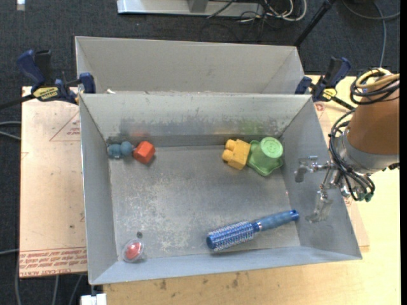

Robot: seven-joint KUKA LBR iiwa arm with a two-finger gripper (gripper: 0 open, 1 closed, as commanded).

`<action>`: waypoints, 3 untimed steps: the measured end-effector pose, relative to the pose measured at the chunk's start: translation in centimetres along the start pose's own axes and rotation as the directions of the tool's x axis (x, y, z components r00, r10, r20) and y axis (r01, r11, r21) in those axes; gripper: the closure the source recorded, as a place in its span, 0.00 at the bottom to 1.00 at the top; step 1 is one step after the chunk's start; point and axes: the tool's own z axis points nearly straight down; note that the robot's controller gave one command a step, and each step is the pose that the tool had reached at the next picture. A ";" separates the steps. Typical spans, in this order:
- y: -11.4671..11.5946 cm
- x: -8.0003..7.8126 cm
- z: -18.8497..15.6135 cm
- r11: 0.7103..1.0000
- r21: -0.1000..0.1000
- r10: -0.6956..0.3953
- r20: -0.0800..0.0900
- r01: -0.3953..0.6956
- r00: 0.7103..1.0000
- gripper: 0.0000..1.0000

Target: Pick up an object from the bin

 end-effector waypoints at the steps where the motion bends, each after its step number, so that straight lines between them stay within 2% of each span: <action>1: 5.5 0.8 10.5 0.944 -0.001 -0.330 0.003 0.330 0.944 0.00; 2: 7.6 2.3 9.3 0.944 0.001 -0.330 0.006 0.330 0.944 0.00; 3: 7.5 2.2 9.4 0.944 0.002 -0.329 0.006 0.329 0.944 1.00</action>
Offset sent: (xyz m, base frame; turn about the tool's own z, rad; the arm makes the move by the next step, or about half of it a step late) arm -0.0076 0.0531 -0.1025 -0.3370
